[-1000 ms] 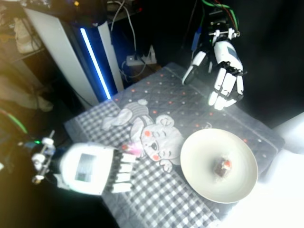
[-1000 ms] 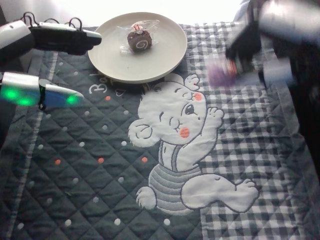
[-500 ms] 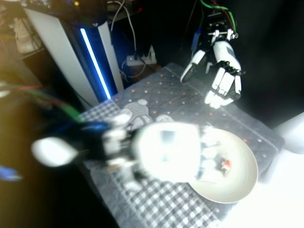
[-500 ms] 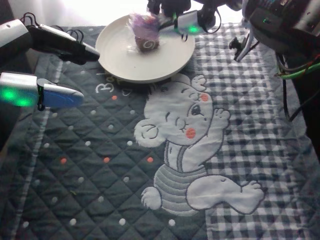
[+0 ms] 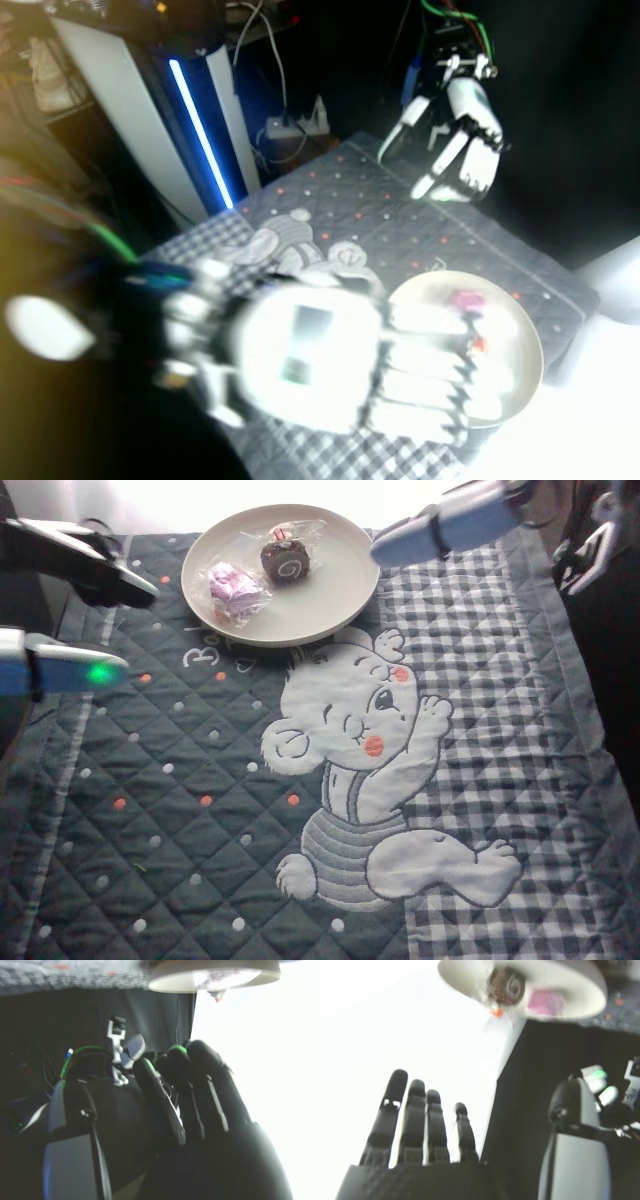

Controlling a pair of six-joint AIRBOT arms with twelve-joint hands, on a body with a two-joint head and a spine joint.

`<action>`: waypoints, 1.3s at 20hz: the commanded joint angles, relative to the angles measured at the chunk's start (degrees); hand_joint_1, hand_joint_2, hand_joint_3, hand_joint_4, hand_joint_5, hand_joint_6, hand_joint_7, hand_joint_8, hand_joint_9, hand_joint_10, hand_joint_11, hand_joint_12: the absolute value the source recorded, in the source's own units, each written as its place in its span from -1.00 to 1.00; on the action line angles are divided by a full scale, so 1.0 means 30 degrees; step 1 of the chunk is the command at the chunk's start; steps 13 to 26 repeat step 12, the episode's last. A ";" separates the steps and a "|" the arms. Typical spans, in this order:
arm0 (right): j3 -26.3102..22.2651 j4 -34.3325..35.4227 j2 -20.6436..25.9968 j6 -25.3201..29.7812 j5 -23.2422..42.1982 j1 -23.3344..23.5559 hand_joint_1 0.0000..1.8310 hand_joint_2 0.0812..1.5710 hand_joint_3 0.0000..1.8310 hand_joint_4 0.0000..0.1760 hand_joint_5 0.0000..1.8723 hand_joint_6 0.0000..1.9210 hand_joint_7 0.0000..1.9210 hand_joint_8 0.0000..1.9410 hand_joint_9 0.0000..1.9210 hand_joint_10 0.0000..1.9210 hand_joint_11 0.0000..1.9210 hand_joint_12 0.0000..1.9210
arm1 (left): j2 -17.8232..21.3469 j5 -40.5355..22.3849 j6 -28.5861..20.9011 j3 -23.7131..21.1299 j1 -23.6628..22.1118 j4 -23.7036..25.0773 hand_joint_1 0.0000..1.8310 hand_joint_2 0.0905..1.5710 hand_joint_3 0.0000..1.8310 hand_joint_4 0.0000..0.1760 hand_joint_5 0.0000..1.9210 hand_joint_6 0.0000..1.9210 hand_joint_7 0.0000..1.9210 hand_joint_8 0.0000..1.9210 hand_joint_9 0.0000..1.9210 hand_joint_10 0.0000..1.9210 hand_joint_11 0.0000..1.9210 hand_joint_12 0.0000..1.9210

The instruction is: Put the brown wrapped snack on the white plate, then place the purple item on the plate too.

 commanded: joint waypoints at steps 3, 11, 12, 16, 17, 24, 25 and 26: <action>-0.2227 0.3171 0.2173 -0.1092 0.6167 -0.1177 -0.25 -0.04 -1.00 0.88 -0.98 -1.00 -0.87 -1.00 -0.88 -1.00 -1.00 -0.77 | 0.0866 -0.5785 0.0230 -0.0948 0.1319 -0.1896 -0.03 0.06 -1.00 -1.00 -0.01 -1.00 -0.40 -0.06 -0.45 0.22 -0.62 0.35; -0.6054 1.0142 0.4981 -0.1178 1.7374 -0.8992 -0.18 -0.05 -1.00 0.68 -0.95 -0.99 -0.83 -0.99 -0.86 -0.97 -0.98 -0.99 | 0.0862 -1.2509 -0.0104 -0.2505 0.4930 -0.5368 -0.28 0.13 -1.00 -0.77 -0.80 -1.00 -0.75 -1.00 -0.70 -0.90 -1.00 0.29; -0.6480 1.1313 0.4985 -0.1178 1.8946 -1.0350 -0.23 0.02 -1.00 0.44 -0.91 -1.00 -0.82 -1.00 -0.81 -0.98 -0.92 -0.95 | 0.0700 -1.2928 -0.0038 -0.2776 0.5205 -0.5651 -0.54 0.21 -0.98 -1.00 -0.90 -1.00 -0.84 -1.00 -0.76 -0.95 -1.00 0.22; -0.6480 1.1313 0.4985 -0.1178 1.8946 -1.0350 -0.23 0.02 -1.00 0.44 -0.91 -1.00 -0.82 -1.00 -0.81 -0.98 -0.92 -0.95 | 0.0700 -1.2928 -0.0038 -0.2776 0.5205 -0.5651 -0.54 0.21 -0.98 -1.00 -0.90 -1.00 -0.84 -1.00 -0.76 -0.95 -1.00 0.22; -0.6480 1.1313 0.4985 -0.1178 1.8946 -1.0350 -0.23 0.02 -1.00 0.44 -0.91 -1.00 -0.82 -1.00 -0.81 -0.98 -0.92 -0.95 | 0.0700 -1.2928 -0.0038 -0.2776 0.5205 -0.5651 -0.54 0.21 -0.98 -1.00 -0.90 -1.00 -0.84 -1.00 -0.76 -0.95 -1.00 0.22; -0.6480 1.1313 0.4985 -0.1178 1.8946 -1.0350 -0.23 0.02 -1.00 0.44 -0.91 -1.00 -0.82 -1.00 -0.81 -0.98 -0.92 -0.95 | 0.0700 -1.2928 -0.0038 -0.2776 0.5205 -0.5651 -0.54 0.21 -0.98 -1.00 -0.90 -1.00 -0.84 -1.00 -0.76 -0.95 -1.00 0.22; -0.6480 1.1313 0.4985 -0.1178 1.8946 -1.0350 -0.23 0.02 -1.00 0.44 -0.91 -1.00 -0.82 -1.00 -0.81 -0.98 -0.92 -0.95 | 0.0700 -1.2928 -0.0038 -0.2776 0.5205 -0.5651 -0.54 0.21 -0.98 -1.00 -0.90 -1.00 -0.84 -1.00 -0.76 -0.95 -1.00 0.22; -0.6480 1.1313 0.4985 -0.1178 1.8946 -1.0350 -0.23 0.02 -1.00 0.44 -0.91 -1.00 -0.82 -1.00 -0.81 -0.98 -0.92 -0.95 | 0.0700 -1.2928 -0.0038 -0.2776 0.5205 -0.5651 -0.54 0.21 -0.98 -1.00 -0.90 -1.00 -0.84 -1.00 -0.76 -0.95 -1.00 0.22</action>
